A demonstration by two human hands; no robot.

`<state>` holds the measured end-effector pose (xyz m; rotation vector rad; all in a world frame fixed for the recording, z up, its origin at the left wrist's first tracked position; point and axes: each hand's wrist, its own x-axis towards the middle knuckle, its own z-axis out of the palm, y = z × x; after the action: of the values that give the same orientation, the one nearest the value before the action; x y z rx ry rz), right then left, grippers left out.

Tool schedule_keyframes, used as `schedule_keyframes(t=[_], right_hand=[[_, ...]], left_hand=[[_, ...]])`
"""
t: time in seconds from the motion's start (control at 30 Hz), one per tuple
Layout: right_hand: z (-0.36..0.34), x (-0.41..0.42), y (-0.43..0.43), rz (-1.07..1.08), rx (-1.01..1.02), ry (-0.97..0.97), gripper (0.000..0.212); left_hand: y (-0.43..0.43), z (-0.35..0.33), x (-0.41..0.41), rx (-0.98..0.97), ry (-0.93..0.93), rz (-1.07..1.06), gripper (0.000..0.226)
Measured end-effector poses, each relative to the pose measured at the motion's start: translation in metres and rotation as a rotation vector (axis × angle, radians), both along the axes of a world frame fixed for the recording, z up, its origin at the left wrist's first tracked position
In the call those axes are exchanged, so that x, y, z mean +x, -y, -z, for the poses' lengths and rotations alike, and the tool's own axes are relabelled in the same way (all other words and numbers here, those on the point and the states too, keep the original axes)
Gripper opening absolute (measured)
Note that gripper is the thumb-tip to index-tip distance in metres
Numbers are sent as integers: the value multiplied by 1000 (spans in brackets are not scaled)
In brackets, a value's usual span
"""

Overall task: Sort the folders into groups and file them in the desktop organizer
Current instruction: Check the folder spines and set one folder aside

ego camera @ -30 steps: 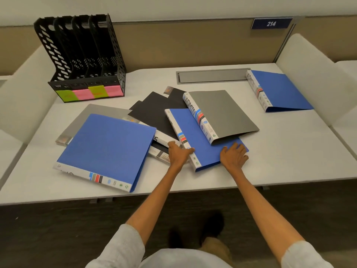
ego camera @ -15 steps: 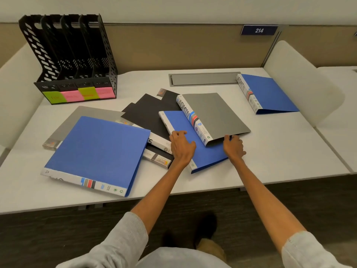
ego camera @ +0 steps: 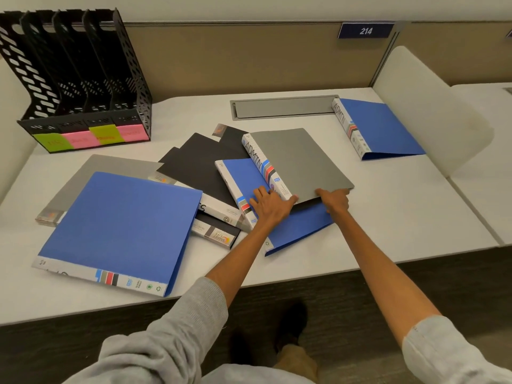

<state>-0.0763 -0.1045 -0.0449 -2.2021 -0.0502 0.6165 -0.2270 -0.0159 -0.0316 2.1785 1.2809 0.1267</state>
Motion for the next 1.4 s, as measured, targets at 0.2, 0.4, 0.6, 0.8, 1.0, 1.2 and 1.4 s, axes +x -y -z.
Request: schedule_keyframes(t=[0.2,0.4,0.6,0.8,1.0,1.2,1.4], right_hand=[[-10,13,-1,186,320,-324,64],[-19,16,1,132,362,-494,20],[-20,9,2,38,356,-558,8],[-21,2,8,-10,372,-617,13],[-34,6,17,12,526,-576,70],[-48,16,21,-22,666,-418,70],[-58,11,23,-134,674,-430,71]], left_hand=[[0,-6,25,-255,92,-125,65],[-5,-9,33,-561,417,-362,56],[-12,-22,22,-785,709,-491,61],[-18,-32,5,-731,893,-329,47],[-29,-63,-4,-668,1039,-314,51],[-45,-96,-16,-516,1092,-163,51],[-46,-122,-29,-423,1046,40,50]])
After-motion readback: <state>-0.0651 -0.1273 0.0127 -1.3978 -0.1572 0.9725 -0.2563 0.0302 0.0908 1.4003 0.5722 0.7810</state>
